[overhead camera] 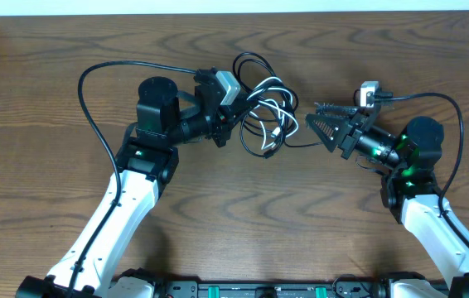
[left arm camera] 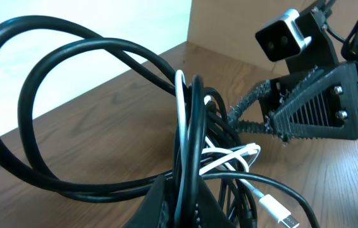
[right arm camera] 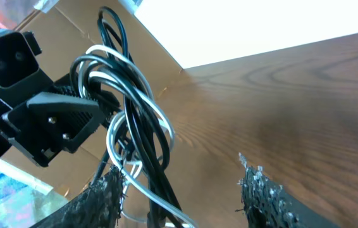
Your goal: Untangle cables
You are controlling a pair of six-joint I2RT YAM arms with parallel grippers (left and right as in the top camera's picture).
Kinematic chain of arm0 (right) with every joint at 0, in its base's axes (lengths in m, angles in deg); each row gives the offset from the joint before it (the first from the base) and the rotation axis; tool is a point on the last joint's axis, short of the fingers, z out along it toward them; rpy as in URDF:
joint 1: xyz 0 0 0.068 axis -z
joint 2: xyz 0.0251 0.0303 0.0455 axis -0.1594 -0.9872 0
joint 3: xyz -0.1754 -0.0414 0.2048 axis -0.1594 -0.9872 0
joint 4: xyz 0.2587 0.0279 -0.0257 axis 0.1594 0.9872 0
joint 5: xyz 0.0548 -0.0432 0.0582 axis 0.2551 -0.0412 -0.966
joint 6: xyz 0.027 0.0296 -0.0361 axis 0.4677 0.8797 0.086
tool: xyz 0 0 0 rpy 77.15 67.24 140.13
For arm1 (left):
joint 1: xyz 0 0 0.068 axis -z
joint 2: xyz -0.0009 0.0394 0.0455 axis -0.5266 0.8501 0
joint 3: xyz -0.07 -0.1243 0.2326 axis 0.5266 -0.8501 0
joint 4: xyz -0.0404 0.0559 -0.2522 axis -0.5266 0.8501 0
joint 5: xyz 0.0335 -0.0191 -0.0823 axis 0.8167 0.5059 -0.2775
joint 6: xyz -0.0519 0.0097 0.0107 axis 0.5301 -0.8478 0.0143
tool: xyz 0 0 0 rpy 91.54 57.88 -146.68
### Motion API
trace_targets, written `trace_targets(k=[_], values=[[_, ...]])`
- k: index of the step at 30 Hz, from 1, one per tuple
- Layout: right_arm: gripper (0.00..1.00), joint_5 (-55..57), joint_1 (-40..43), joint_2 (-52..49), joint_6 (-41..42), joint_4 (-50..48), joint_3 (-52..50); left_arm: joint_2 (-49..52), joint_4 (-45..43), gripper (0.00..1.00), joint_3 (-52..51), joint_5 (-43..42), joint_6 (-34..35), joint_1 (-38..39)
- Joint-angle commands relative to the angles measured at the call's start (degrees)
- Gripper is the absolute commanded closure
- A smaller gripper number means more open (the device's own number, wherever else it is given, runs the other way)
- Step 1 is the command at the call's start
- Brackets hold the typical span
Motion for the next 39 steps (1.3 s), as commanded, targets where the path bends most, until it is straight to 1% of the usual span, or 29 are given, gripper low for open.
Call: trace_targets(k=[1, 6, 16, 20, 22, 25, 28, 29, 31, 32, 33, 36, 39], values=[[0.43, 0.52, 0.11, 0.33, 0.57, -0.31, 0.39, 0.00, -0.50, 0.93, 1.57, -3.02, -1.51, 0.50], [0.46, 0.55, -1.84, 0.31, 0.11, 0.09, 0.37, 0.00, -1.88, 0.92, 1.57, -3.48, -1.46, 2.58], [0.50, 0.11, -2.14, 0.31, 0.15, 0.35, 0.39, 0.00, -2.08, 0.92, 1.57, -3.43, -0.81, 2.62], [0.50, 0.11, -2.91, 0.31, 0.11, 2.40, 0.37, 0.00, -2.08, 0.92, 1.57, -3.43, -0.72, 2.62], [0.50, 0.13, -3.96, 0.31, -0.33, 2.91, 0.37, 0.00, -2.10, 0.93, 1.57, -1.31, 0.94, 2.62], [0.51, 0.55, -4.52, 0.31, -0.76, 2.91, 0.37, 0.00, -2.64, 0.93, 1.57, -1.11, 2.05, 2.69], [0.63, 0.55, -4.55, 0.31, -0.74, 2.89, 0.37, 0.00, -3.61, 0.92, 1.57, -1.11, 3.72, 2.69], [0.66, 0.55, -4.55, 0.31, -0.74, 2.91, 0.37, 0.00, -3.61, 0.92, 1.57, -1.11, 3.69, 2.69], [0.83, 0.55, -4.55, 0.31, -0.74, 2.91, 0.39, 0.00, -3.58, 0.92, 1.57, -1.09, 3.69, 2.67], [0.89, 0.52, -4.55, 0.31, -0.74, 2.91, 0.37, 0.00, -3.58, 0.92, 1.57, -1.09, 3.69, 2.67], [0.99, 0.52, -4.55, 0.31, -0.74, 2.91, 0.39, 0.00, -3.58, 0.92, 1.57, -1.05, 3.69, 2.67], [0.99, 0.50, -4.55, 0.31, -0.74, 2.89, 0.37, 0.00, -3.56, 0.92, 1.57, -0.15, 3.69, 2.67], [0.99, -0.20, -4.55, 0.31, -0.74, 2.86, 0.37, 0.00, -3.54, 0.92, 1.57, 3.02, 3.76, 2.67]])
